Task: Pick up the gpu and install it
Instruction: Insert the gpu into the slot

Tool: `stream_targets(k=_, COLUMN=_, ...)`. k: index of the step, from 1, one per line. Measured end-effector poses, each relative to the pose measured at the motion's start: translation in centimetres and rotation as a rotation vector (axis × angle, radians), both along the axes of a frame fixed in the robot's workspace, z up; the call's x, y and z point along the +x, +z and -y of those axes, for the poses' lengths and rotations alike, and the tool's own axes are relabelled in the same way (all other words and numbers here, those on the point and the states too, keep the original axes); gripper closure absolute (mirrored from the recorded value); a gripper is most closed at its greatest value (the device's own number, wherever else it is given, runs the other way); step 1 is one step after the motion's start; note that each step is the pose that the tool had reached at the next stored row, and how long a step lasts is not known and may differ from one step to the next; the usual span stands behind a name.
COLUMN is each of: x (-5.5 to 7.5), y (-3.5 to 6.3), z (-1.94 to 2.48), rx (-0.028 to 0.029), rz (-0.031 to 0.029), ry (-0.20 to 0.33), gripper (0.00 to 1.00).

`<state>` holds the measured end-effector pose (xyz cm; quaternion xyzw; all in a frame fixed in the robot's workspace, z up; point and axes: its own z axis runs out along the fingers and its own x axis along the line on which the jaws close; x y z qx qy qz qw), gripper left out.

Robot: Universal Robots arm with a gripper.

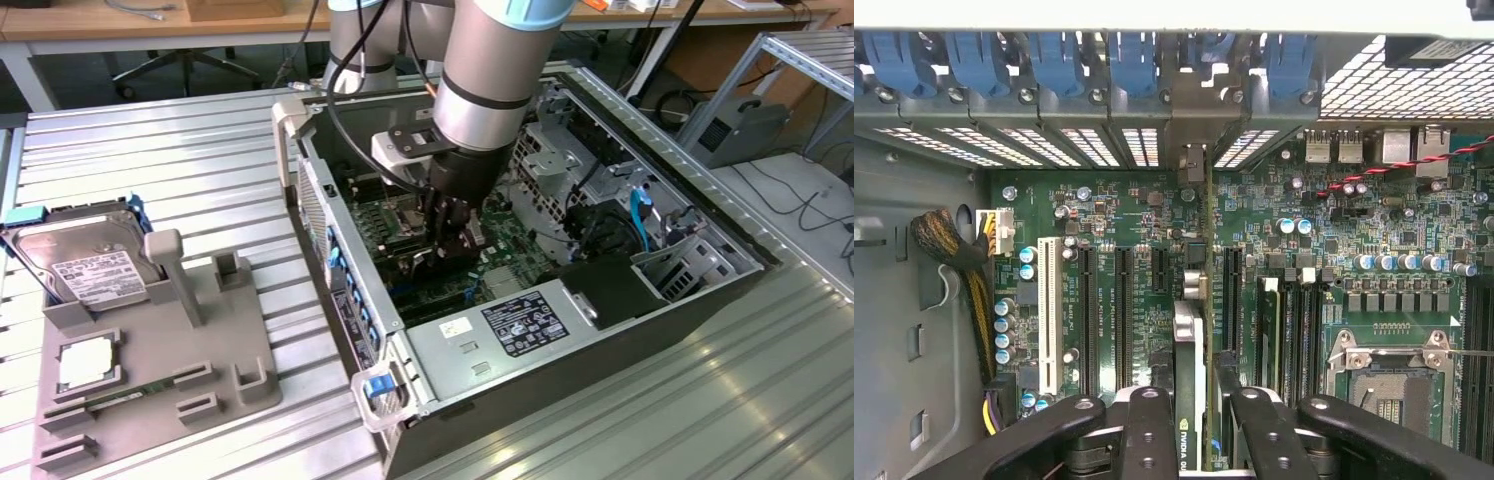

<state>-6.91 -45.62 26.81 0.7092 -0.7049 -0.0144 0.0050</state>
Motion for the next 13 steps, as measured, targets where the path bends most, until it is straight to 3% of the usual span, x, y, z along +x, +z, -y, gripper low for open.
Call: stream_targets(k=13, x=0.00, y=-0.29, z=0.00, rx=0.0000, rz=0.0000, ry=0.000, gripper=0.73)
